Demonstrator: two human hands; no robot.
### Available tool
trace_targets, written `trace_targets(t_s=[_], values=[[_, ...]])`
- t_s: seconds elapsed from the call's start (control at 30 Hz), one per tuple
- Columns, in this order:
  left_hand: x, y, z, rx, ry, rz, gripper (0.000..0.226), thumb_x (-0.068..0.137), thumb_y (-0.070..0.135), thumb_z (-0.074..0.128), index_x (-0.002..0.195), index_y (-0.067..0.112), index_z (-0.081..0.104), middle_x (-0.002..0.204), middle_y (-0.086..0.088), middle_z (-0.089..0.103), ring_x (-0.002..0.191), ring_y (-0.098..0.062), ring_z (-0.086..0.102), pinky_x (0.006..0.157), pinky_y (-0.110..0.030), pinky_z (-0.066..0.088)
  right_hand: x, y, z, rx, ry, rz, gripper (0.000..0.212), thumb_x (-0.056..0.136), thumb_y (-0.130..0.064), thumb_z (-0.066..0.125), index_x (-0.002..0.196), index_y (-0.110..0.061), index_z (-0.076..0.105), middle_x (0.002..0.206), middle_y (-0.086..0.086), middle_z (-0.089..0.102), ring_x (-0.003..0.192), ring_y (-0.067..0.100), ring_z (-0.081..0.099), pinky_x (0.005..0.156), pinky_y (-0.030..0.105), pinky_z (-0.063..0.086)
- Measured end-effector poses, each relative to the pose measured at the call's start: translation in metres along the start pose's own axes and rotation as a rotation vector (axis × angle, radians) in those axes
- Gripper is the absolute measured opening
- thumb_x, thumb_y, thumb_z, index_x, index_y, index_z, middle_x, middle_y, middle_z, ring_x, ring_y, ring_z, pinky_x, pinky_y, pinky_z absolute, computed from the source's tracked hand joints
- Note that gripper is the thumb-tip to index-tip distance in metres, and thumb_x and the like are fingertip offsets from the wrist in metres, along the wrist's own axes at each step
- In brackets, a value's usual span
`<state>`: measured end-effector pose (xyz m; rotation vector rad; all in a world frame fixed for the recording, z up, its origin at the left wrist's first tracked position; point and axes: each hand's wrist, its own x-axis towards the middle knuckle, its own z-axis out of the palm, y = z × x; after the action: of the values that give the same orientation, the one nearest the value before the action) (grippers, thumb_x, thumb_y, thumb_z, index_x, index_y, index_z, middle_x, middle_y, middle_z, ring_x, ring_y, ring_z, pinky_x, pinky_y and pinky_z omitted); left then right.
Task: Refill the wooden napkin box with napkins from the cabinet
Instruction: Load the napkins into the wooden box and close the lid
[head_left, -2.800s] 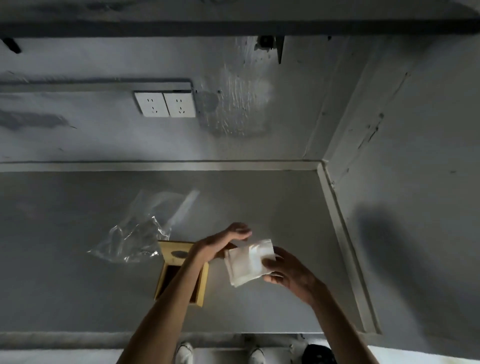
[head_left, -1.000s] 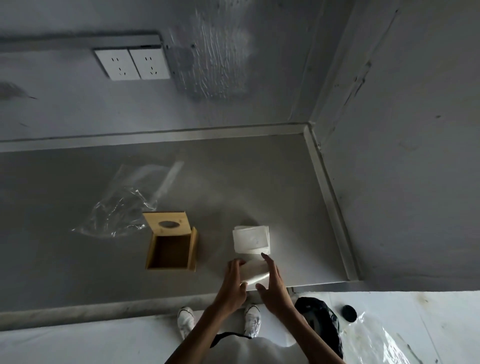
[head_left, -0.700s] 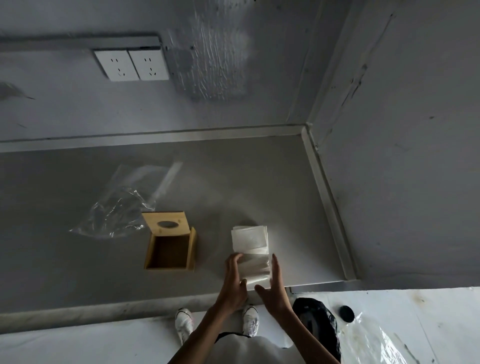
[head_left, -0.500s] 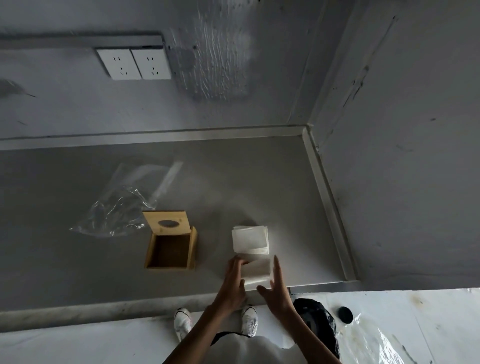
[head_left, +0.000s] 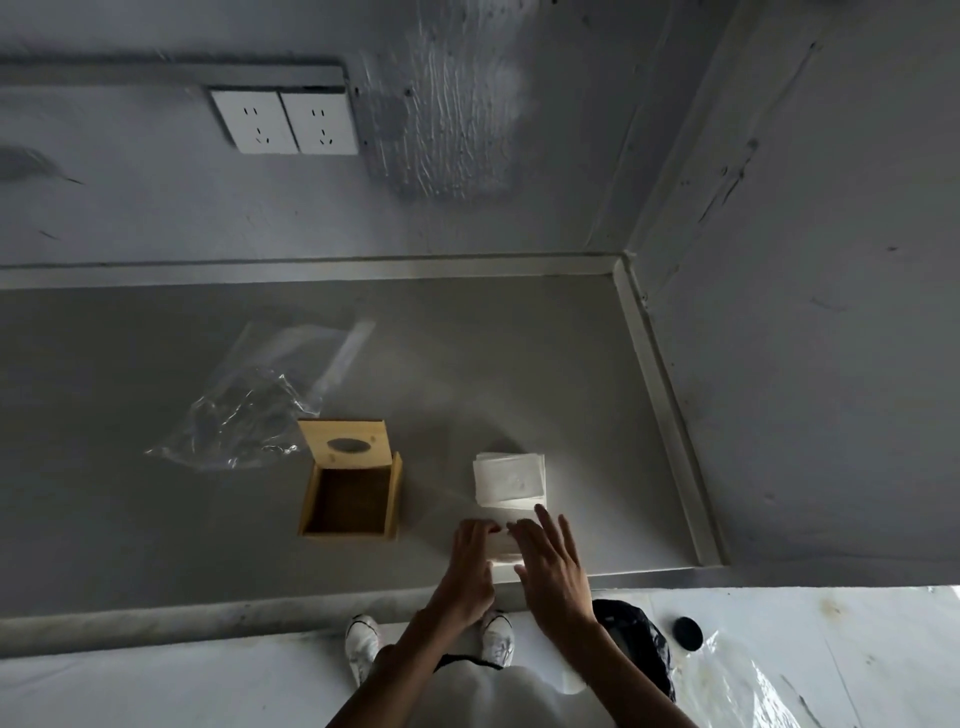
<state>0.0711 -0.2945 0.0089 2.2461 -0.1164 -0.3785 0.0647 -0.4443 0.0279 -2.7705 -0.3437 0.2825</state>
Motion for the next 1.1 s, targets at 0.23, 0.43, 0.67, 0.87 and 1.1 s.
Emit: trace_targets(t_s=[0.23, 0.43, 0.67, 0.87, 1.1], values=[[-0.005, 0.002, -0.03, 0.056, -0.068, 0.067, 0.067, 0.085, 0.006, 0.055, 0.144, 0.013, 0.024, 0.144, -0.008, 0.027, 0.133, -0.02, 0.027, 0.108, -0.021, 0.029, 0.02, 0.007, -0.021, 0.077, -0.039, 0.071, 0.05, 0.071, -0.017, 0.08, 0.117, -0.028, 0.064, 0.107, -0.005, 0.069, 0.089, 0.016, 0.068, 0.079, 0.033, 0.057], [-0.033, -0.024, -0.124, 0.024, 0.53, 0.107, 0.024, 0.091, 0.014, 0.049, 0.112, 0.017, 0.059, 0.107, -0.002, 0.066, 0.096, -0.009, 0.06, 0.08, -0.02, 0.051, 0.04, 0.033, -0.086, 1.016, 0.044, 0.6, 0.049, 0.071, -0.014, 0.082, 0.113, -0.006, 0.059, 0.094, 0.024, 0.068, 0.063, 0.015, 0.068, 0.047, 0.011, 0.048], [-0.016, -0.107, -0.21, -0.179, 0.28, -0.476, 0.042, 0.087, 0.005, 0.048, 0.128, 0.008, 0.05, 0.125, -0.013, 0.059, 0.111, -0.028, 0.055, 0.097, -0.038, 0.043, 0.102, -0.115, -0.098, 0.764, -0.379, 0.241, 0.059, 0.078, -0.021, 0.077, 0.13, -0.018, 0.048, 0.118, 0.006, 0.062, 0.103, 0.017, 0.06, 0.08, 0.015, 0.048], [-0.015, -0.12, -0.223, -0.435, 0.047, -0.416, 0.029, 0.088, 0.0, 0.049, 0.106, 0.02, 0.057, 0.102, -0.005, 0.068, 0.081, -0.016, 0.061, 0.064, -0.023, 0.045, 0.166, -0.206, -0.071, 0.134, -0.576, -0.02, 0.067, 0.089, -0.022, 0.063, 0.146, -0.036, 0.031, 0.149, 0.0, 0.045, 0.127, 0.024, 0.052, 0.101, 0.033, 0.044], [-0.014, -0.132, -0.228, -0.393, -0.023, -0.357, 0.042, 0.078, -0.01, 0.044, 0.115, 0.006, 0.054, 0.102, -0.002, 0.063, 0.083, -0.006, 0.061, 0.061, -0.009, 0.047, 0.192, -0.23, -0.049, -0.105, -0.725, -0.032, 0.055, 0.09, -0.011, 0.058, 0.141, -0.023, 0.04, 0.142, 0.008, 0.048, 0.118, 0.027, 0.052, 0.081, 0.026, 0.038]])
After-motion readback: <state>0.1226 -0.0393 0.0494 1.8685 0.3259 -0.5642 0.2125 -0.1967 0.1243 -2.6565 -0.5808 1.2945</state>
